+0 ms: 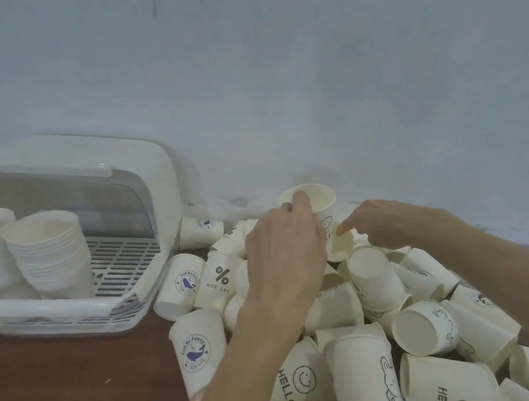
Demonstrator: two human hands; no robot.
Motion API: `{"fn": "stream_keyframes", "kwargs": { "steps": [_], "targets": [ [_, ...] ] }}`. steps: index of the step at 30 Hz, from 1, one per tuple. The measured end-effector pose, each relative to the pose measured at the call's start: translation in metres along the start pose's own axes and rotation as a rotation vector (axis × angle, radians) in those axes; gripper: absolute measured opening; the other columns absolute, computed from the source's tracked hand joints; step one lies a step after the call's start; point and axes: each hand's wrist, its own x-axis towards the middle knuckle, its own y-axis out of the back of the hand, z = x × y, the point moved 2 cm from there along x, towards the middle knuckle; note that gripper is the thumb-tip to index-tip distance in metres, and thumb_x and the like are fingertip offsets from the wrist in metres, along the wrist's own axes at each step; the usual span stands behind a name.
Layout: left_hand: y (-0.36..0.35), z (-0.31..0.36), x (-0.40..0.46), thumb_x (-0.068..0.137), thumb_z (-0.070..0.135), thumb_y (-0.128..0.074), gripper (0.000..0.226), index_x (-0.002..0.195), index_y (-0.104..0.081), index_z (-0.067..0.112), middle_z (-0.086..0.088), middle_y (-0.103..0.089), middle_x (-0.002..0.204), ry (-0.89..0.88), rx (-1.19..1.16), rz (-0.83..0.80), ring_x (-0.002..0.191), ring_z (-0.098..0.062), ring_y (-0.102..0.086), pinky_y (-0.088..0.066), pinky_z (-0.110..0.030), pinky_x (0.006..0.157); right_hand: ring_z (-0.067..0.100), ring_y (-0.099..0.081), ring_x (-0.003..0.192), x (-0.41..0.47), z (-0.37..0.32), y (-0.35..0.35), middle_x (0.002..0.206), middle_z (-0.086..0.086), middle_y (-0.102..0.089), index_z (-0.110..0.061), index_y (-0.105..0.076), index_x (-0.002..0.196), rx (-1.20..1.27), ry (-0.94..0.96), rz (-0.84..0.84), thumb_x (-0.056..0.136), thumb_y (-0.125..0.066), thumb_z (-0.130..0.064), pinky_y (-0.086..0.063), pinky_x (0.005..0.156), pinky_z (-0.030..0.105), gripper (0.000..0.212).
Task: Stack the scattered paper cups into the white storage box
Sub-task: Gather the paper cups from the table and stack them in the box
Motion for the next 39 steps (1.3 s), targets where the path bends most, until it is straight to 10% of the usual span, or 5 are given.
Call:
{"fn": "stream_keyframes", "kwargs": {
  "steps": [8, 18, 28, 39],
  "targets": [
    [-0.008, -0.015, -0.003, 0.097, 0.023, -0.046, 0.012, 0.098, -0.053, 0.014, -0.004, -0.063, 0.085, -0.053, -0.009, -0.023, 0.076, -0.029, -0.056, -0.032, -0.035, 0.057, 0.019, -0.056, 0.108, 0.027, 0.013, -0.011, 0.118, -0.004, -0.055, -0.031, -0.056, 0.128, 0.0, -0.051, -0.107, 0.089, -0.046, -0.001, -0.047, 0.094, 0.036, 0.05],
    [0.004, -0.017, 0.003, 0.1, 0.026, -0.037, 0.017, 0.105, -0.049, 0.016, 0.0, -0.062, 0.096, -0.029, 0.004, -0.079, 0.09, -0.025, -0.054, -0.043, -0.04, 0.069, 0.02, -0.055, 0.085, 0.009, 0.01, 0.009, 0.102, 0.001, -0.053, -0.024, -0.059, 0.123, -0.055, -0.091, 0.123, 0.088, -0.041, -0.001, -0.048, 0.069, 0.029, 0.046],
    [0.03, -0.015, -0.009, 0.081, 0.012, -0.069, 0.014, 0.079, -0.055, 0.013, -0.001, -0.055, 0.061, -0.138, 0.098, 0.146, 0.053, -0.023, -0.052, -0.031, -0.027, 0.045, 0.028, -0.059, 0.082, -0.034, -0.008, 0.029, 0.09, 0.006, -0.061, -0.023, -0.064, 0.105, -0.02, -0.141, 0.335, 0.093, -0.041, -0.011, -0.054, 0.073, 0.041, 0.028],
    [0.089, -0.023, -0.055, 0.09, 0.018, -0.062, 0.008, 0.084, -0.056, 0.015, 0.003, -0.058, 0.069, -0.085, 0.046, 0.116, 0.062, -0.018, -0.055, -0.046, -0.034, 0.048, 0.023, -0.057, 0.07, -0.088, -0.072, 0.063, 0.076, 0.002, -0.053, -0.019, -0.061, 0.098, -0.006, -0.086, 0.425, 0.095, -0.041, -0.013, -0.054, 0.065, 0.038, 0.021]
  ]
}}
